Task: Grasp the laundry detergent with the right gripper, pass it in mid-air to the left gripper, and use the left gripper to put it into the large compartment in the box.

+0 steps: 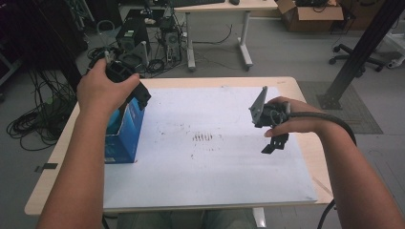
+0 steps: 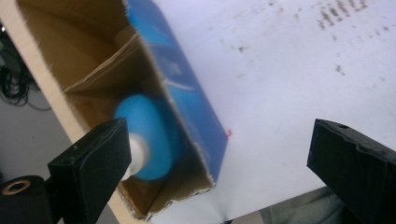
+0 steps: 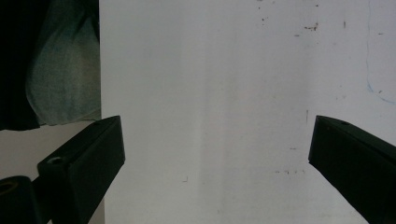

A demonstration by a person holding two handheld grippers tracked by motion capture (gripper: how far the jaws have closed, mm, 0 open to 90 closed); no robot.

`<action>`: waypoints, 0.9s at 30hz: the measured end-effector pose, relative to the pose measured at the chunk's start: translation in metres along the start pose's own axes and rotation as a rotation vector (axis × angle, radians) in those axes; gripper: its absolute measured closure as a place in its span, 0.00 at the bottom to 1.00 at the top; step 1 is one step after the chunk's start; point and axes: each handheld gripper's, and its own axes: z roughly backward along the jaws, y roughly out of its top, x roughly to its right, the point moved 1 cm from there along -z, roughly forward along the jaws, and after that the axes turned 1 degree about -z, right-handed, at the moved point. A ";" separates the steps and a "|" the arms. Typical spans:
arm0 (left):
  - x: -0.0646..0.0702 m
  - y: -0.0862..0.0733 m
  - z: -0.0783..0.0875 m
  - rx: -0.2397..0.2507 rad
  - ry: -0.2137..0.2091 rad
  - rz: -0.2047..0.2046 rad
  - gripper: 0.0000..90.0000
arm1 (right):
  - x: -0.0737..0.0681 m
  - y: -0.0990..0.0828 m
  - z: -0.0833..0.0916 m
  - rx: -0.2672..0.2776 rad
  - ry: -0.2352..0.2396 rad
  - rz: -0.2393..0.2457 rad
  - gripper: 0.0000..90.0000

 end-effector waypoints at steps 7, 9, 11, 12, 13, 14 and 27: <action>0.017 0.013 0.002 -0.025 -0.017 -0.121 0.07 | -0.001 -0.002 0.001 -0.004 0.002 -0.001 0.04; 0.021 0.016 0.001 -0.026 -0.026 -0.150 0.07 | -0.001 -0.002 0.002 -0.007 0.002 -0.001 0.04; 0.025 0.018 0.000 -0.024 -0.037 -0.189 0.07 | -0.001 -0.002 0.001 -0.007 0.003 -0.003 0.04; 0.027 0.019 0.000 -0.023 -0.045 -0.205 0.07 | -0.001 -0.002 0.001 -0.008 0.004 -0.003 0.04; 0.029 0.020 0.000 -0.019 -0.056 -0.223 0.07 | -0.001 -0.002 0.001 -0.009 0.004 -0.003 0.04; 0.030 0.021 0.000 -0.022 -0.073 -0.244 0.07 | -0.001 -0.002 0.001 -0.007 0.004 -0.004 0.04; 0.062 0.024 -0.003 -0.039 -0.194 -0.516 0.07 | -0.001 -0.001 0.004 -0.012 0.007 -0.004 0.04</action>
